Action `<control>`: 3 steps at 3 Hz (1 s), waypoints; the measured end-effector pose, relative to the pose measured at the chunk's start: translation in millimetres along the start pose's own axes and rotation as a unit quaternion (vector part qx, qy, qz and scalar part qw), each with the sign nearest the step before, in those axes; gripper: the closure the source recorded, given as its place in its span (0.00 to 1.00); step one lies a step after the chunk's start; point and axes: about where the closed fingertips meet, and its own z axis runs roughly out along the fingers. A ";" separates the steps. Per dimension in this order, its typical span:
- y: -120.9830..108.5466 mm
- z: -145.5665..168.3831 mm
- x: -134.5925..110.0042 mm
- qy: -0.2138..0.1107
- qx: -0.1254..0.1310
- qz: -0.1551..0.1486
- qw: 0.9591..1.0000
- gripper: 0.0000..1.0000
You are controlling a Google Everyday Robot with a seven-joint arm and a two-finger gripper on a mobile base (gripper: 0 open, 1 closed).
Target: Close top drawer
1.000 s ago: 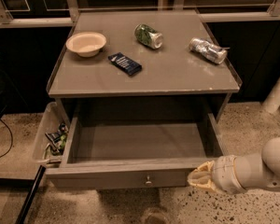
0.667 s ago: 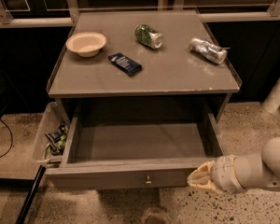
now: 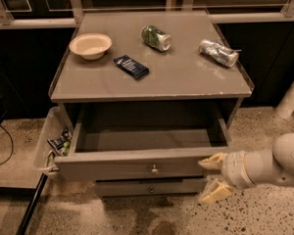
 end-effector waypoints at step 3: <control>-107.6 -8.8 -20.9 0.012 0.057 -0.069 0.996 0.88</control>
Offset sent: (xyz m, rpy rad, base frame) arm 0.1028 -0.0221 0.0392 -0.0619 -0.1951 0.0178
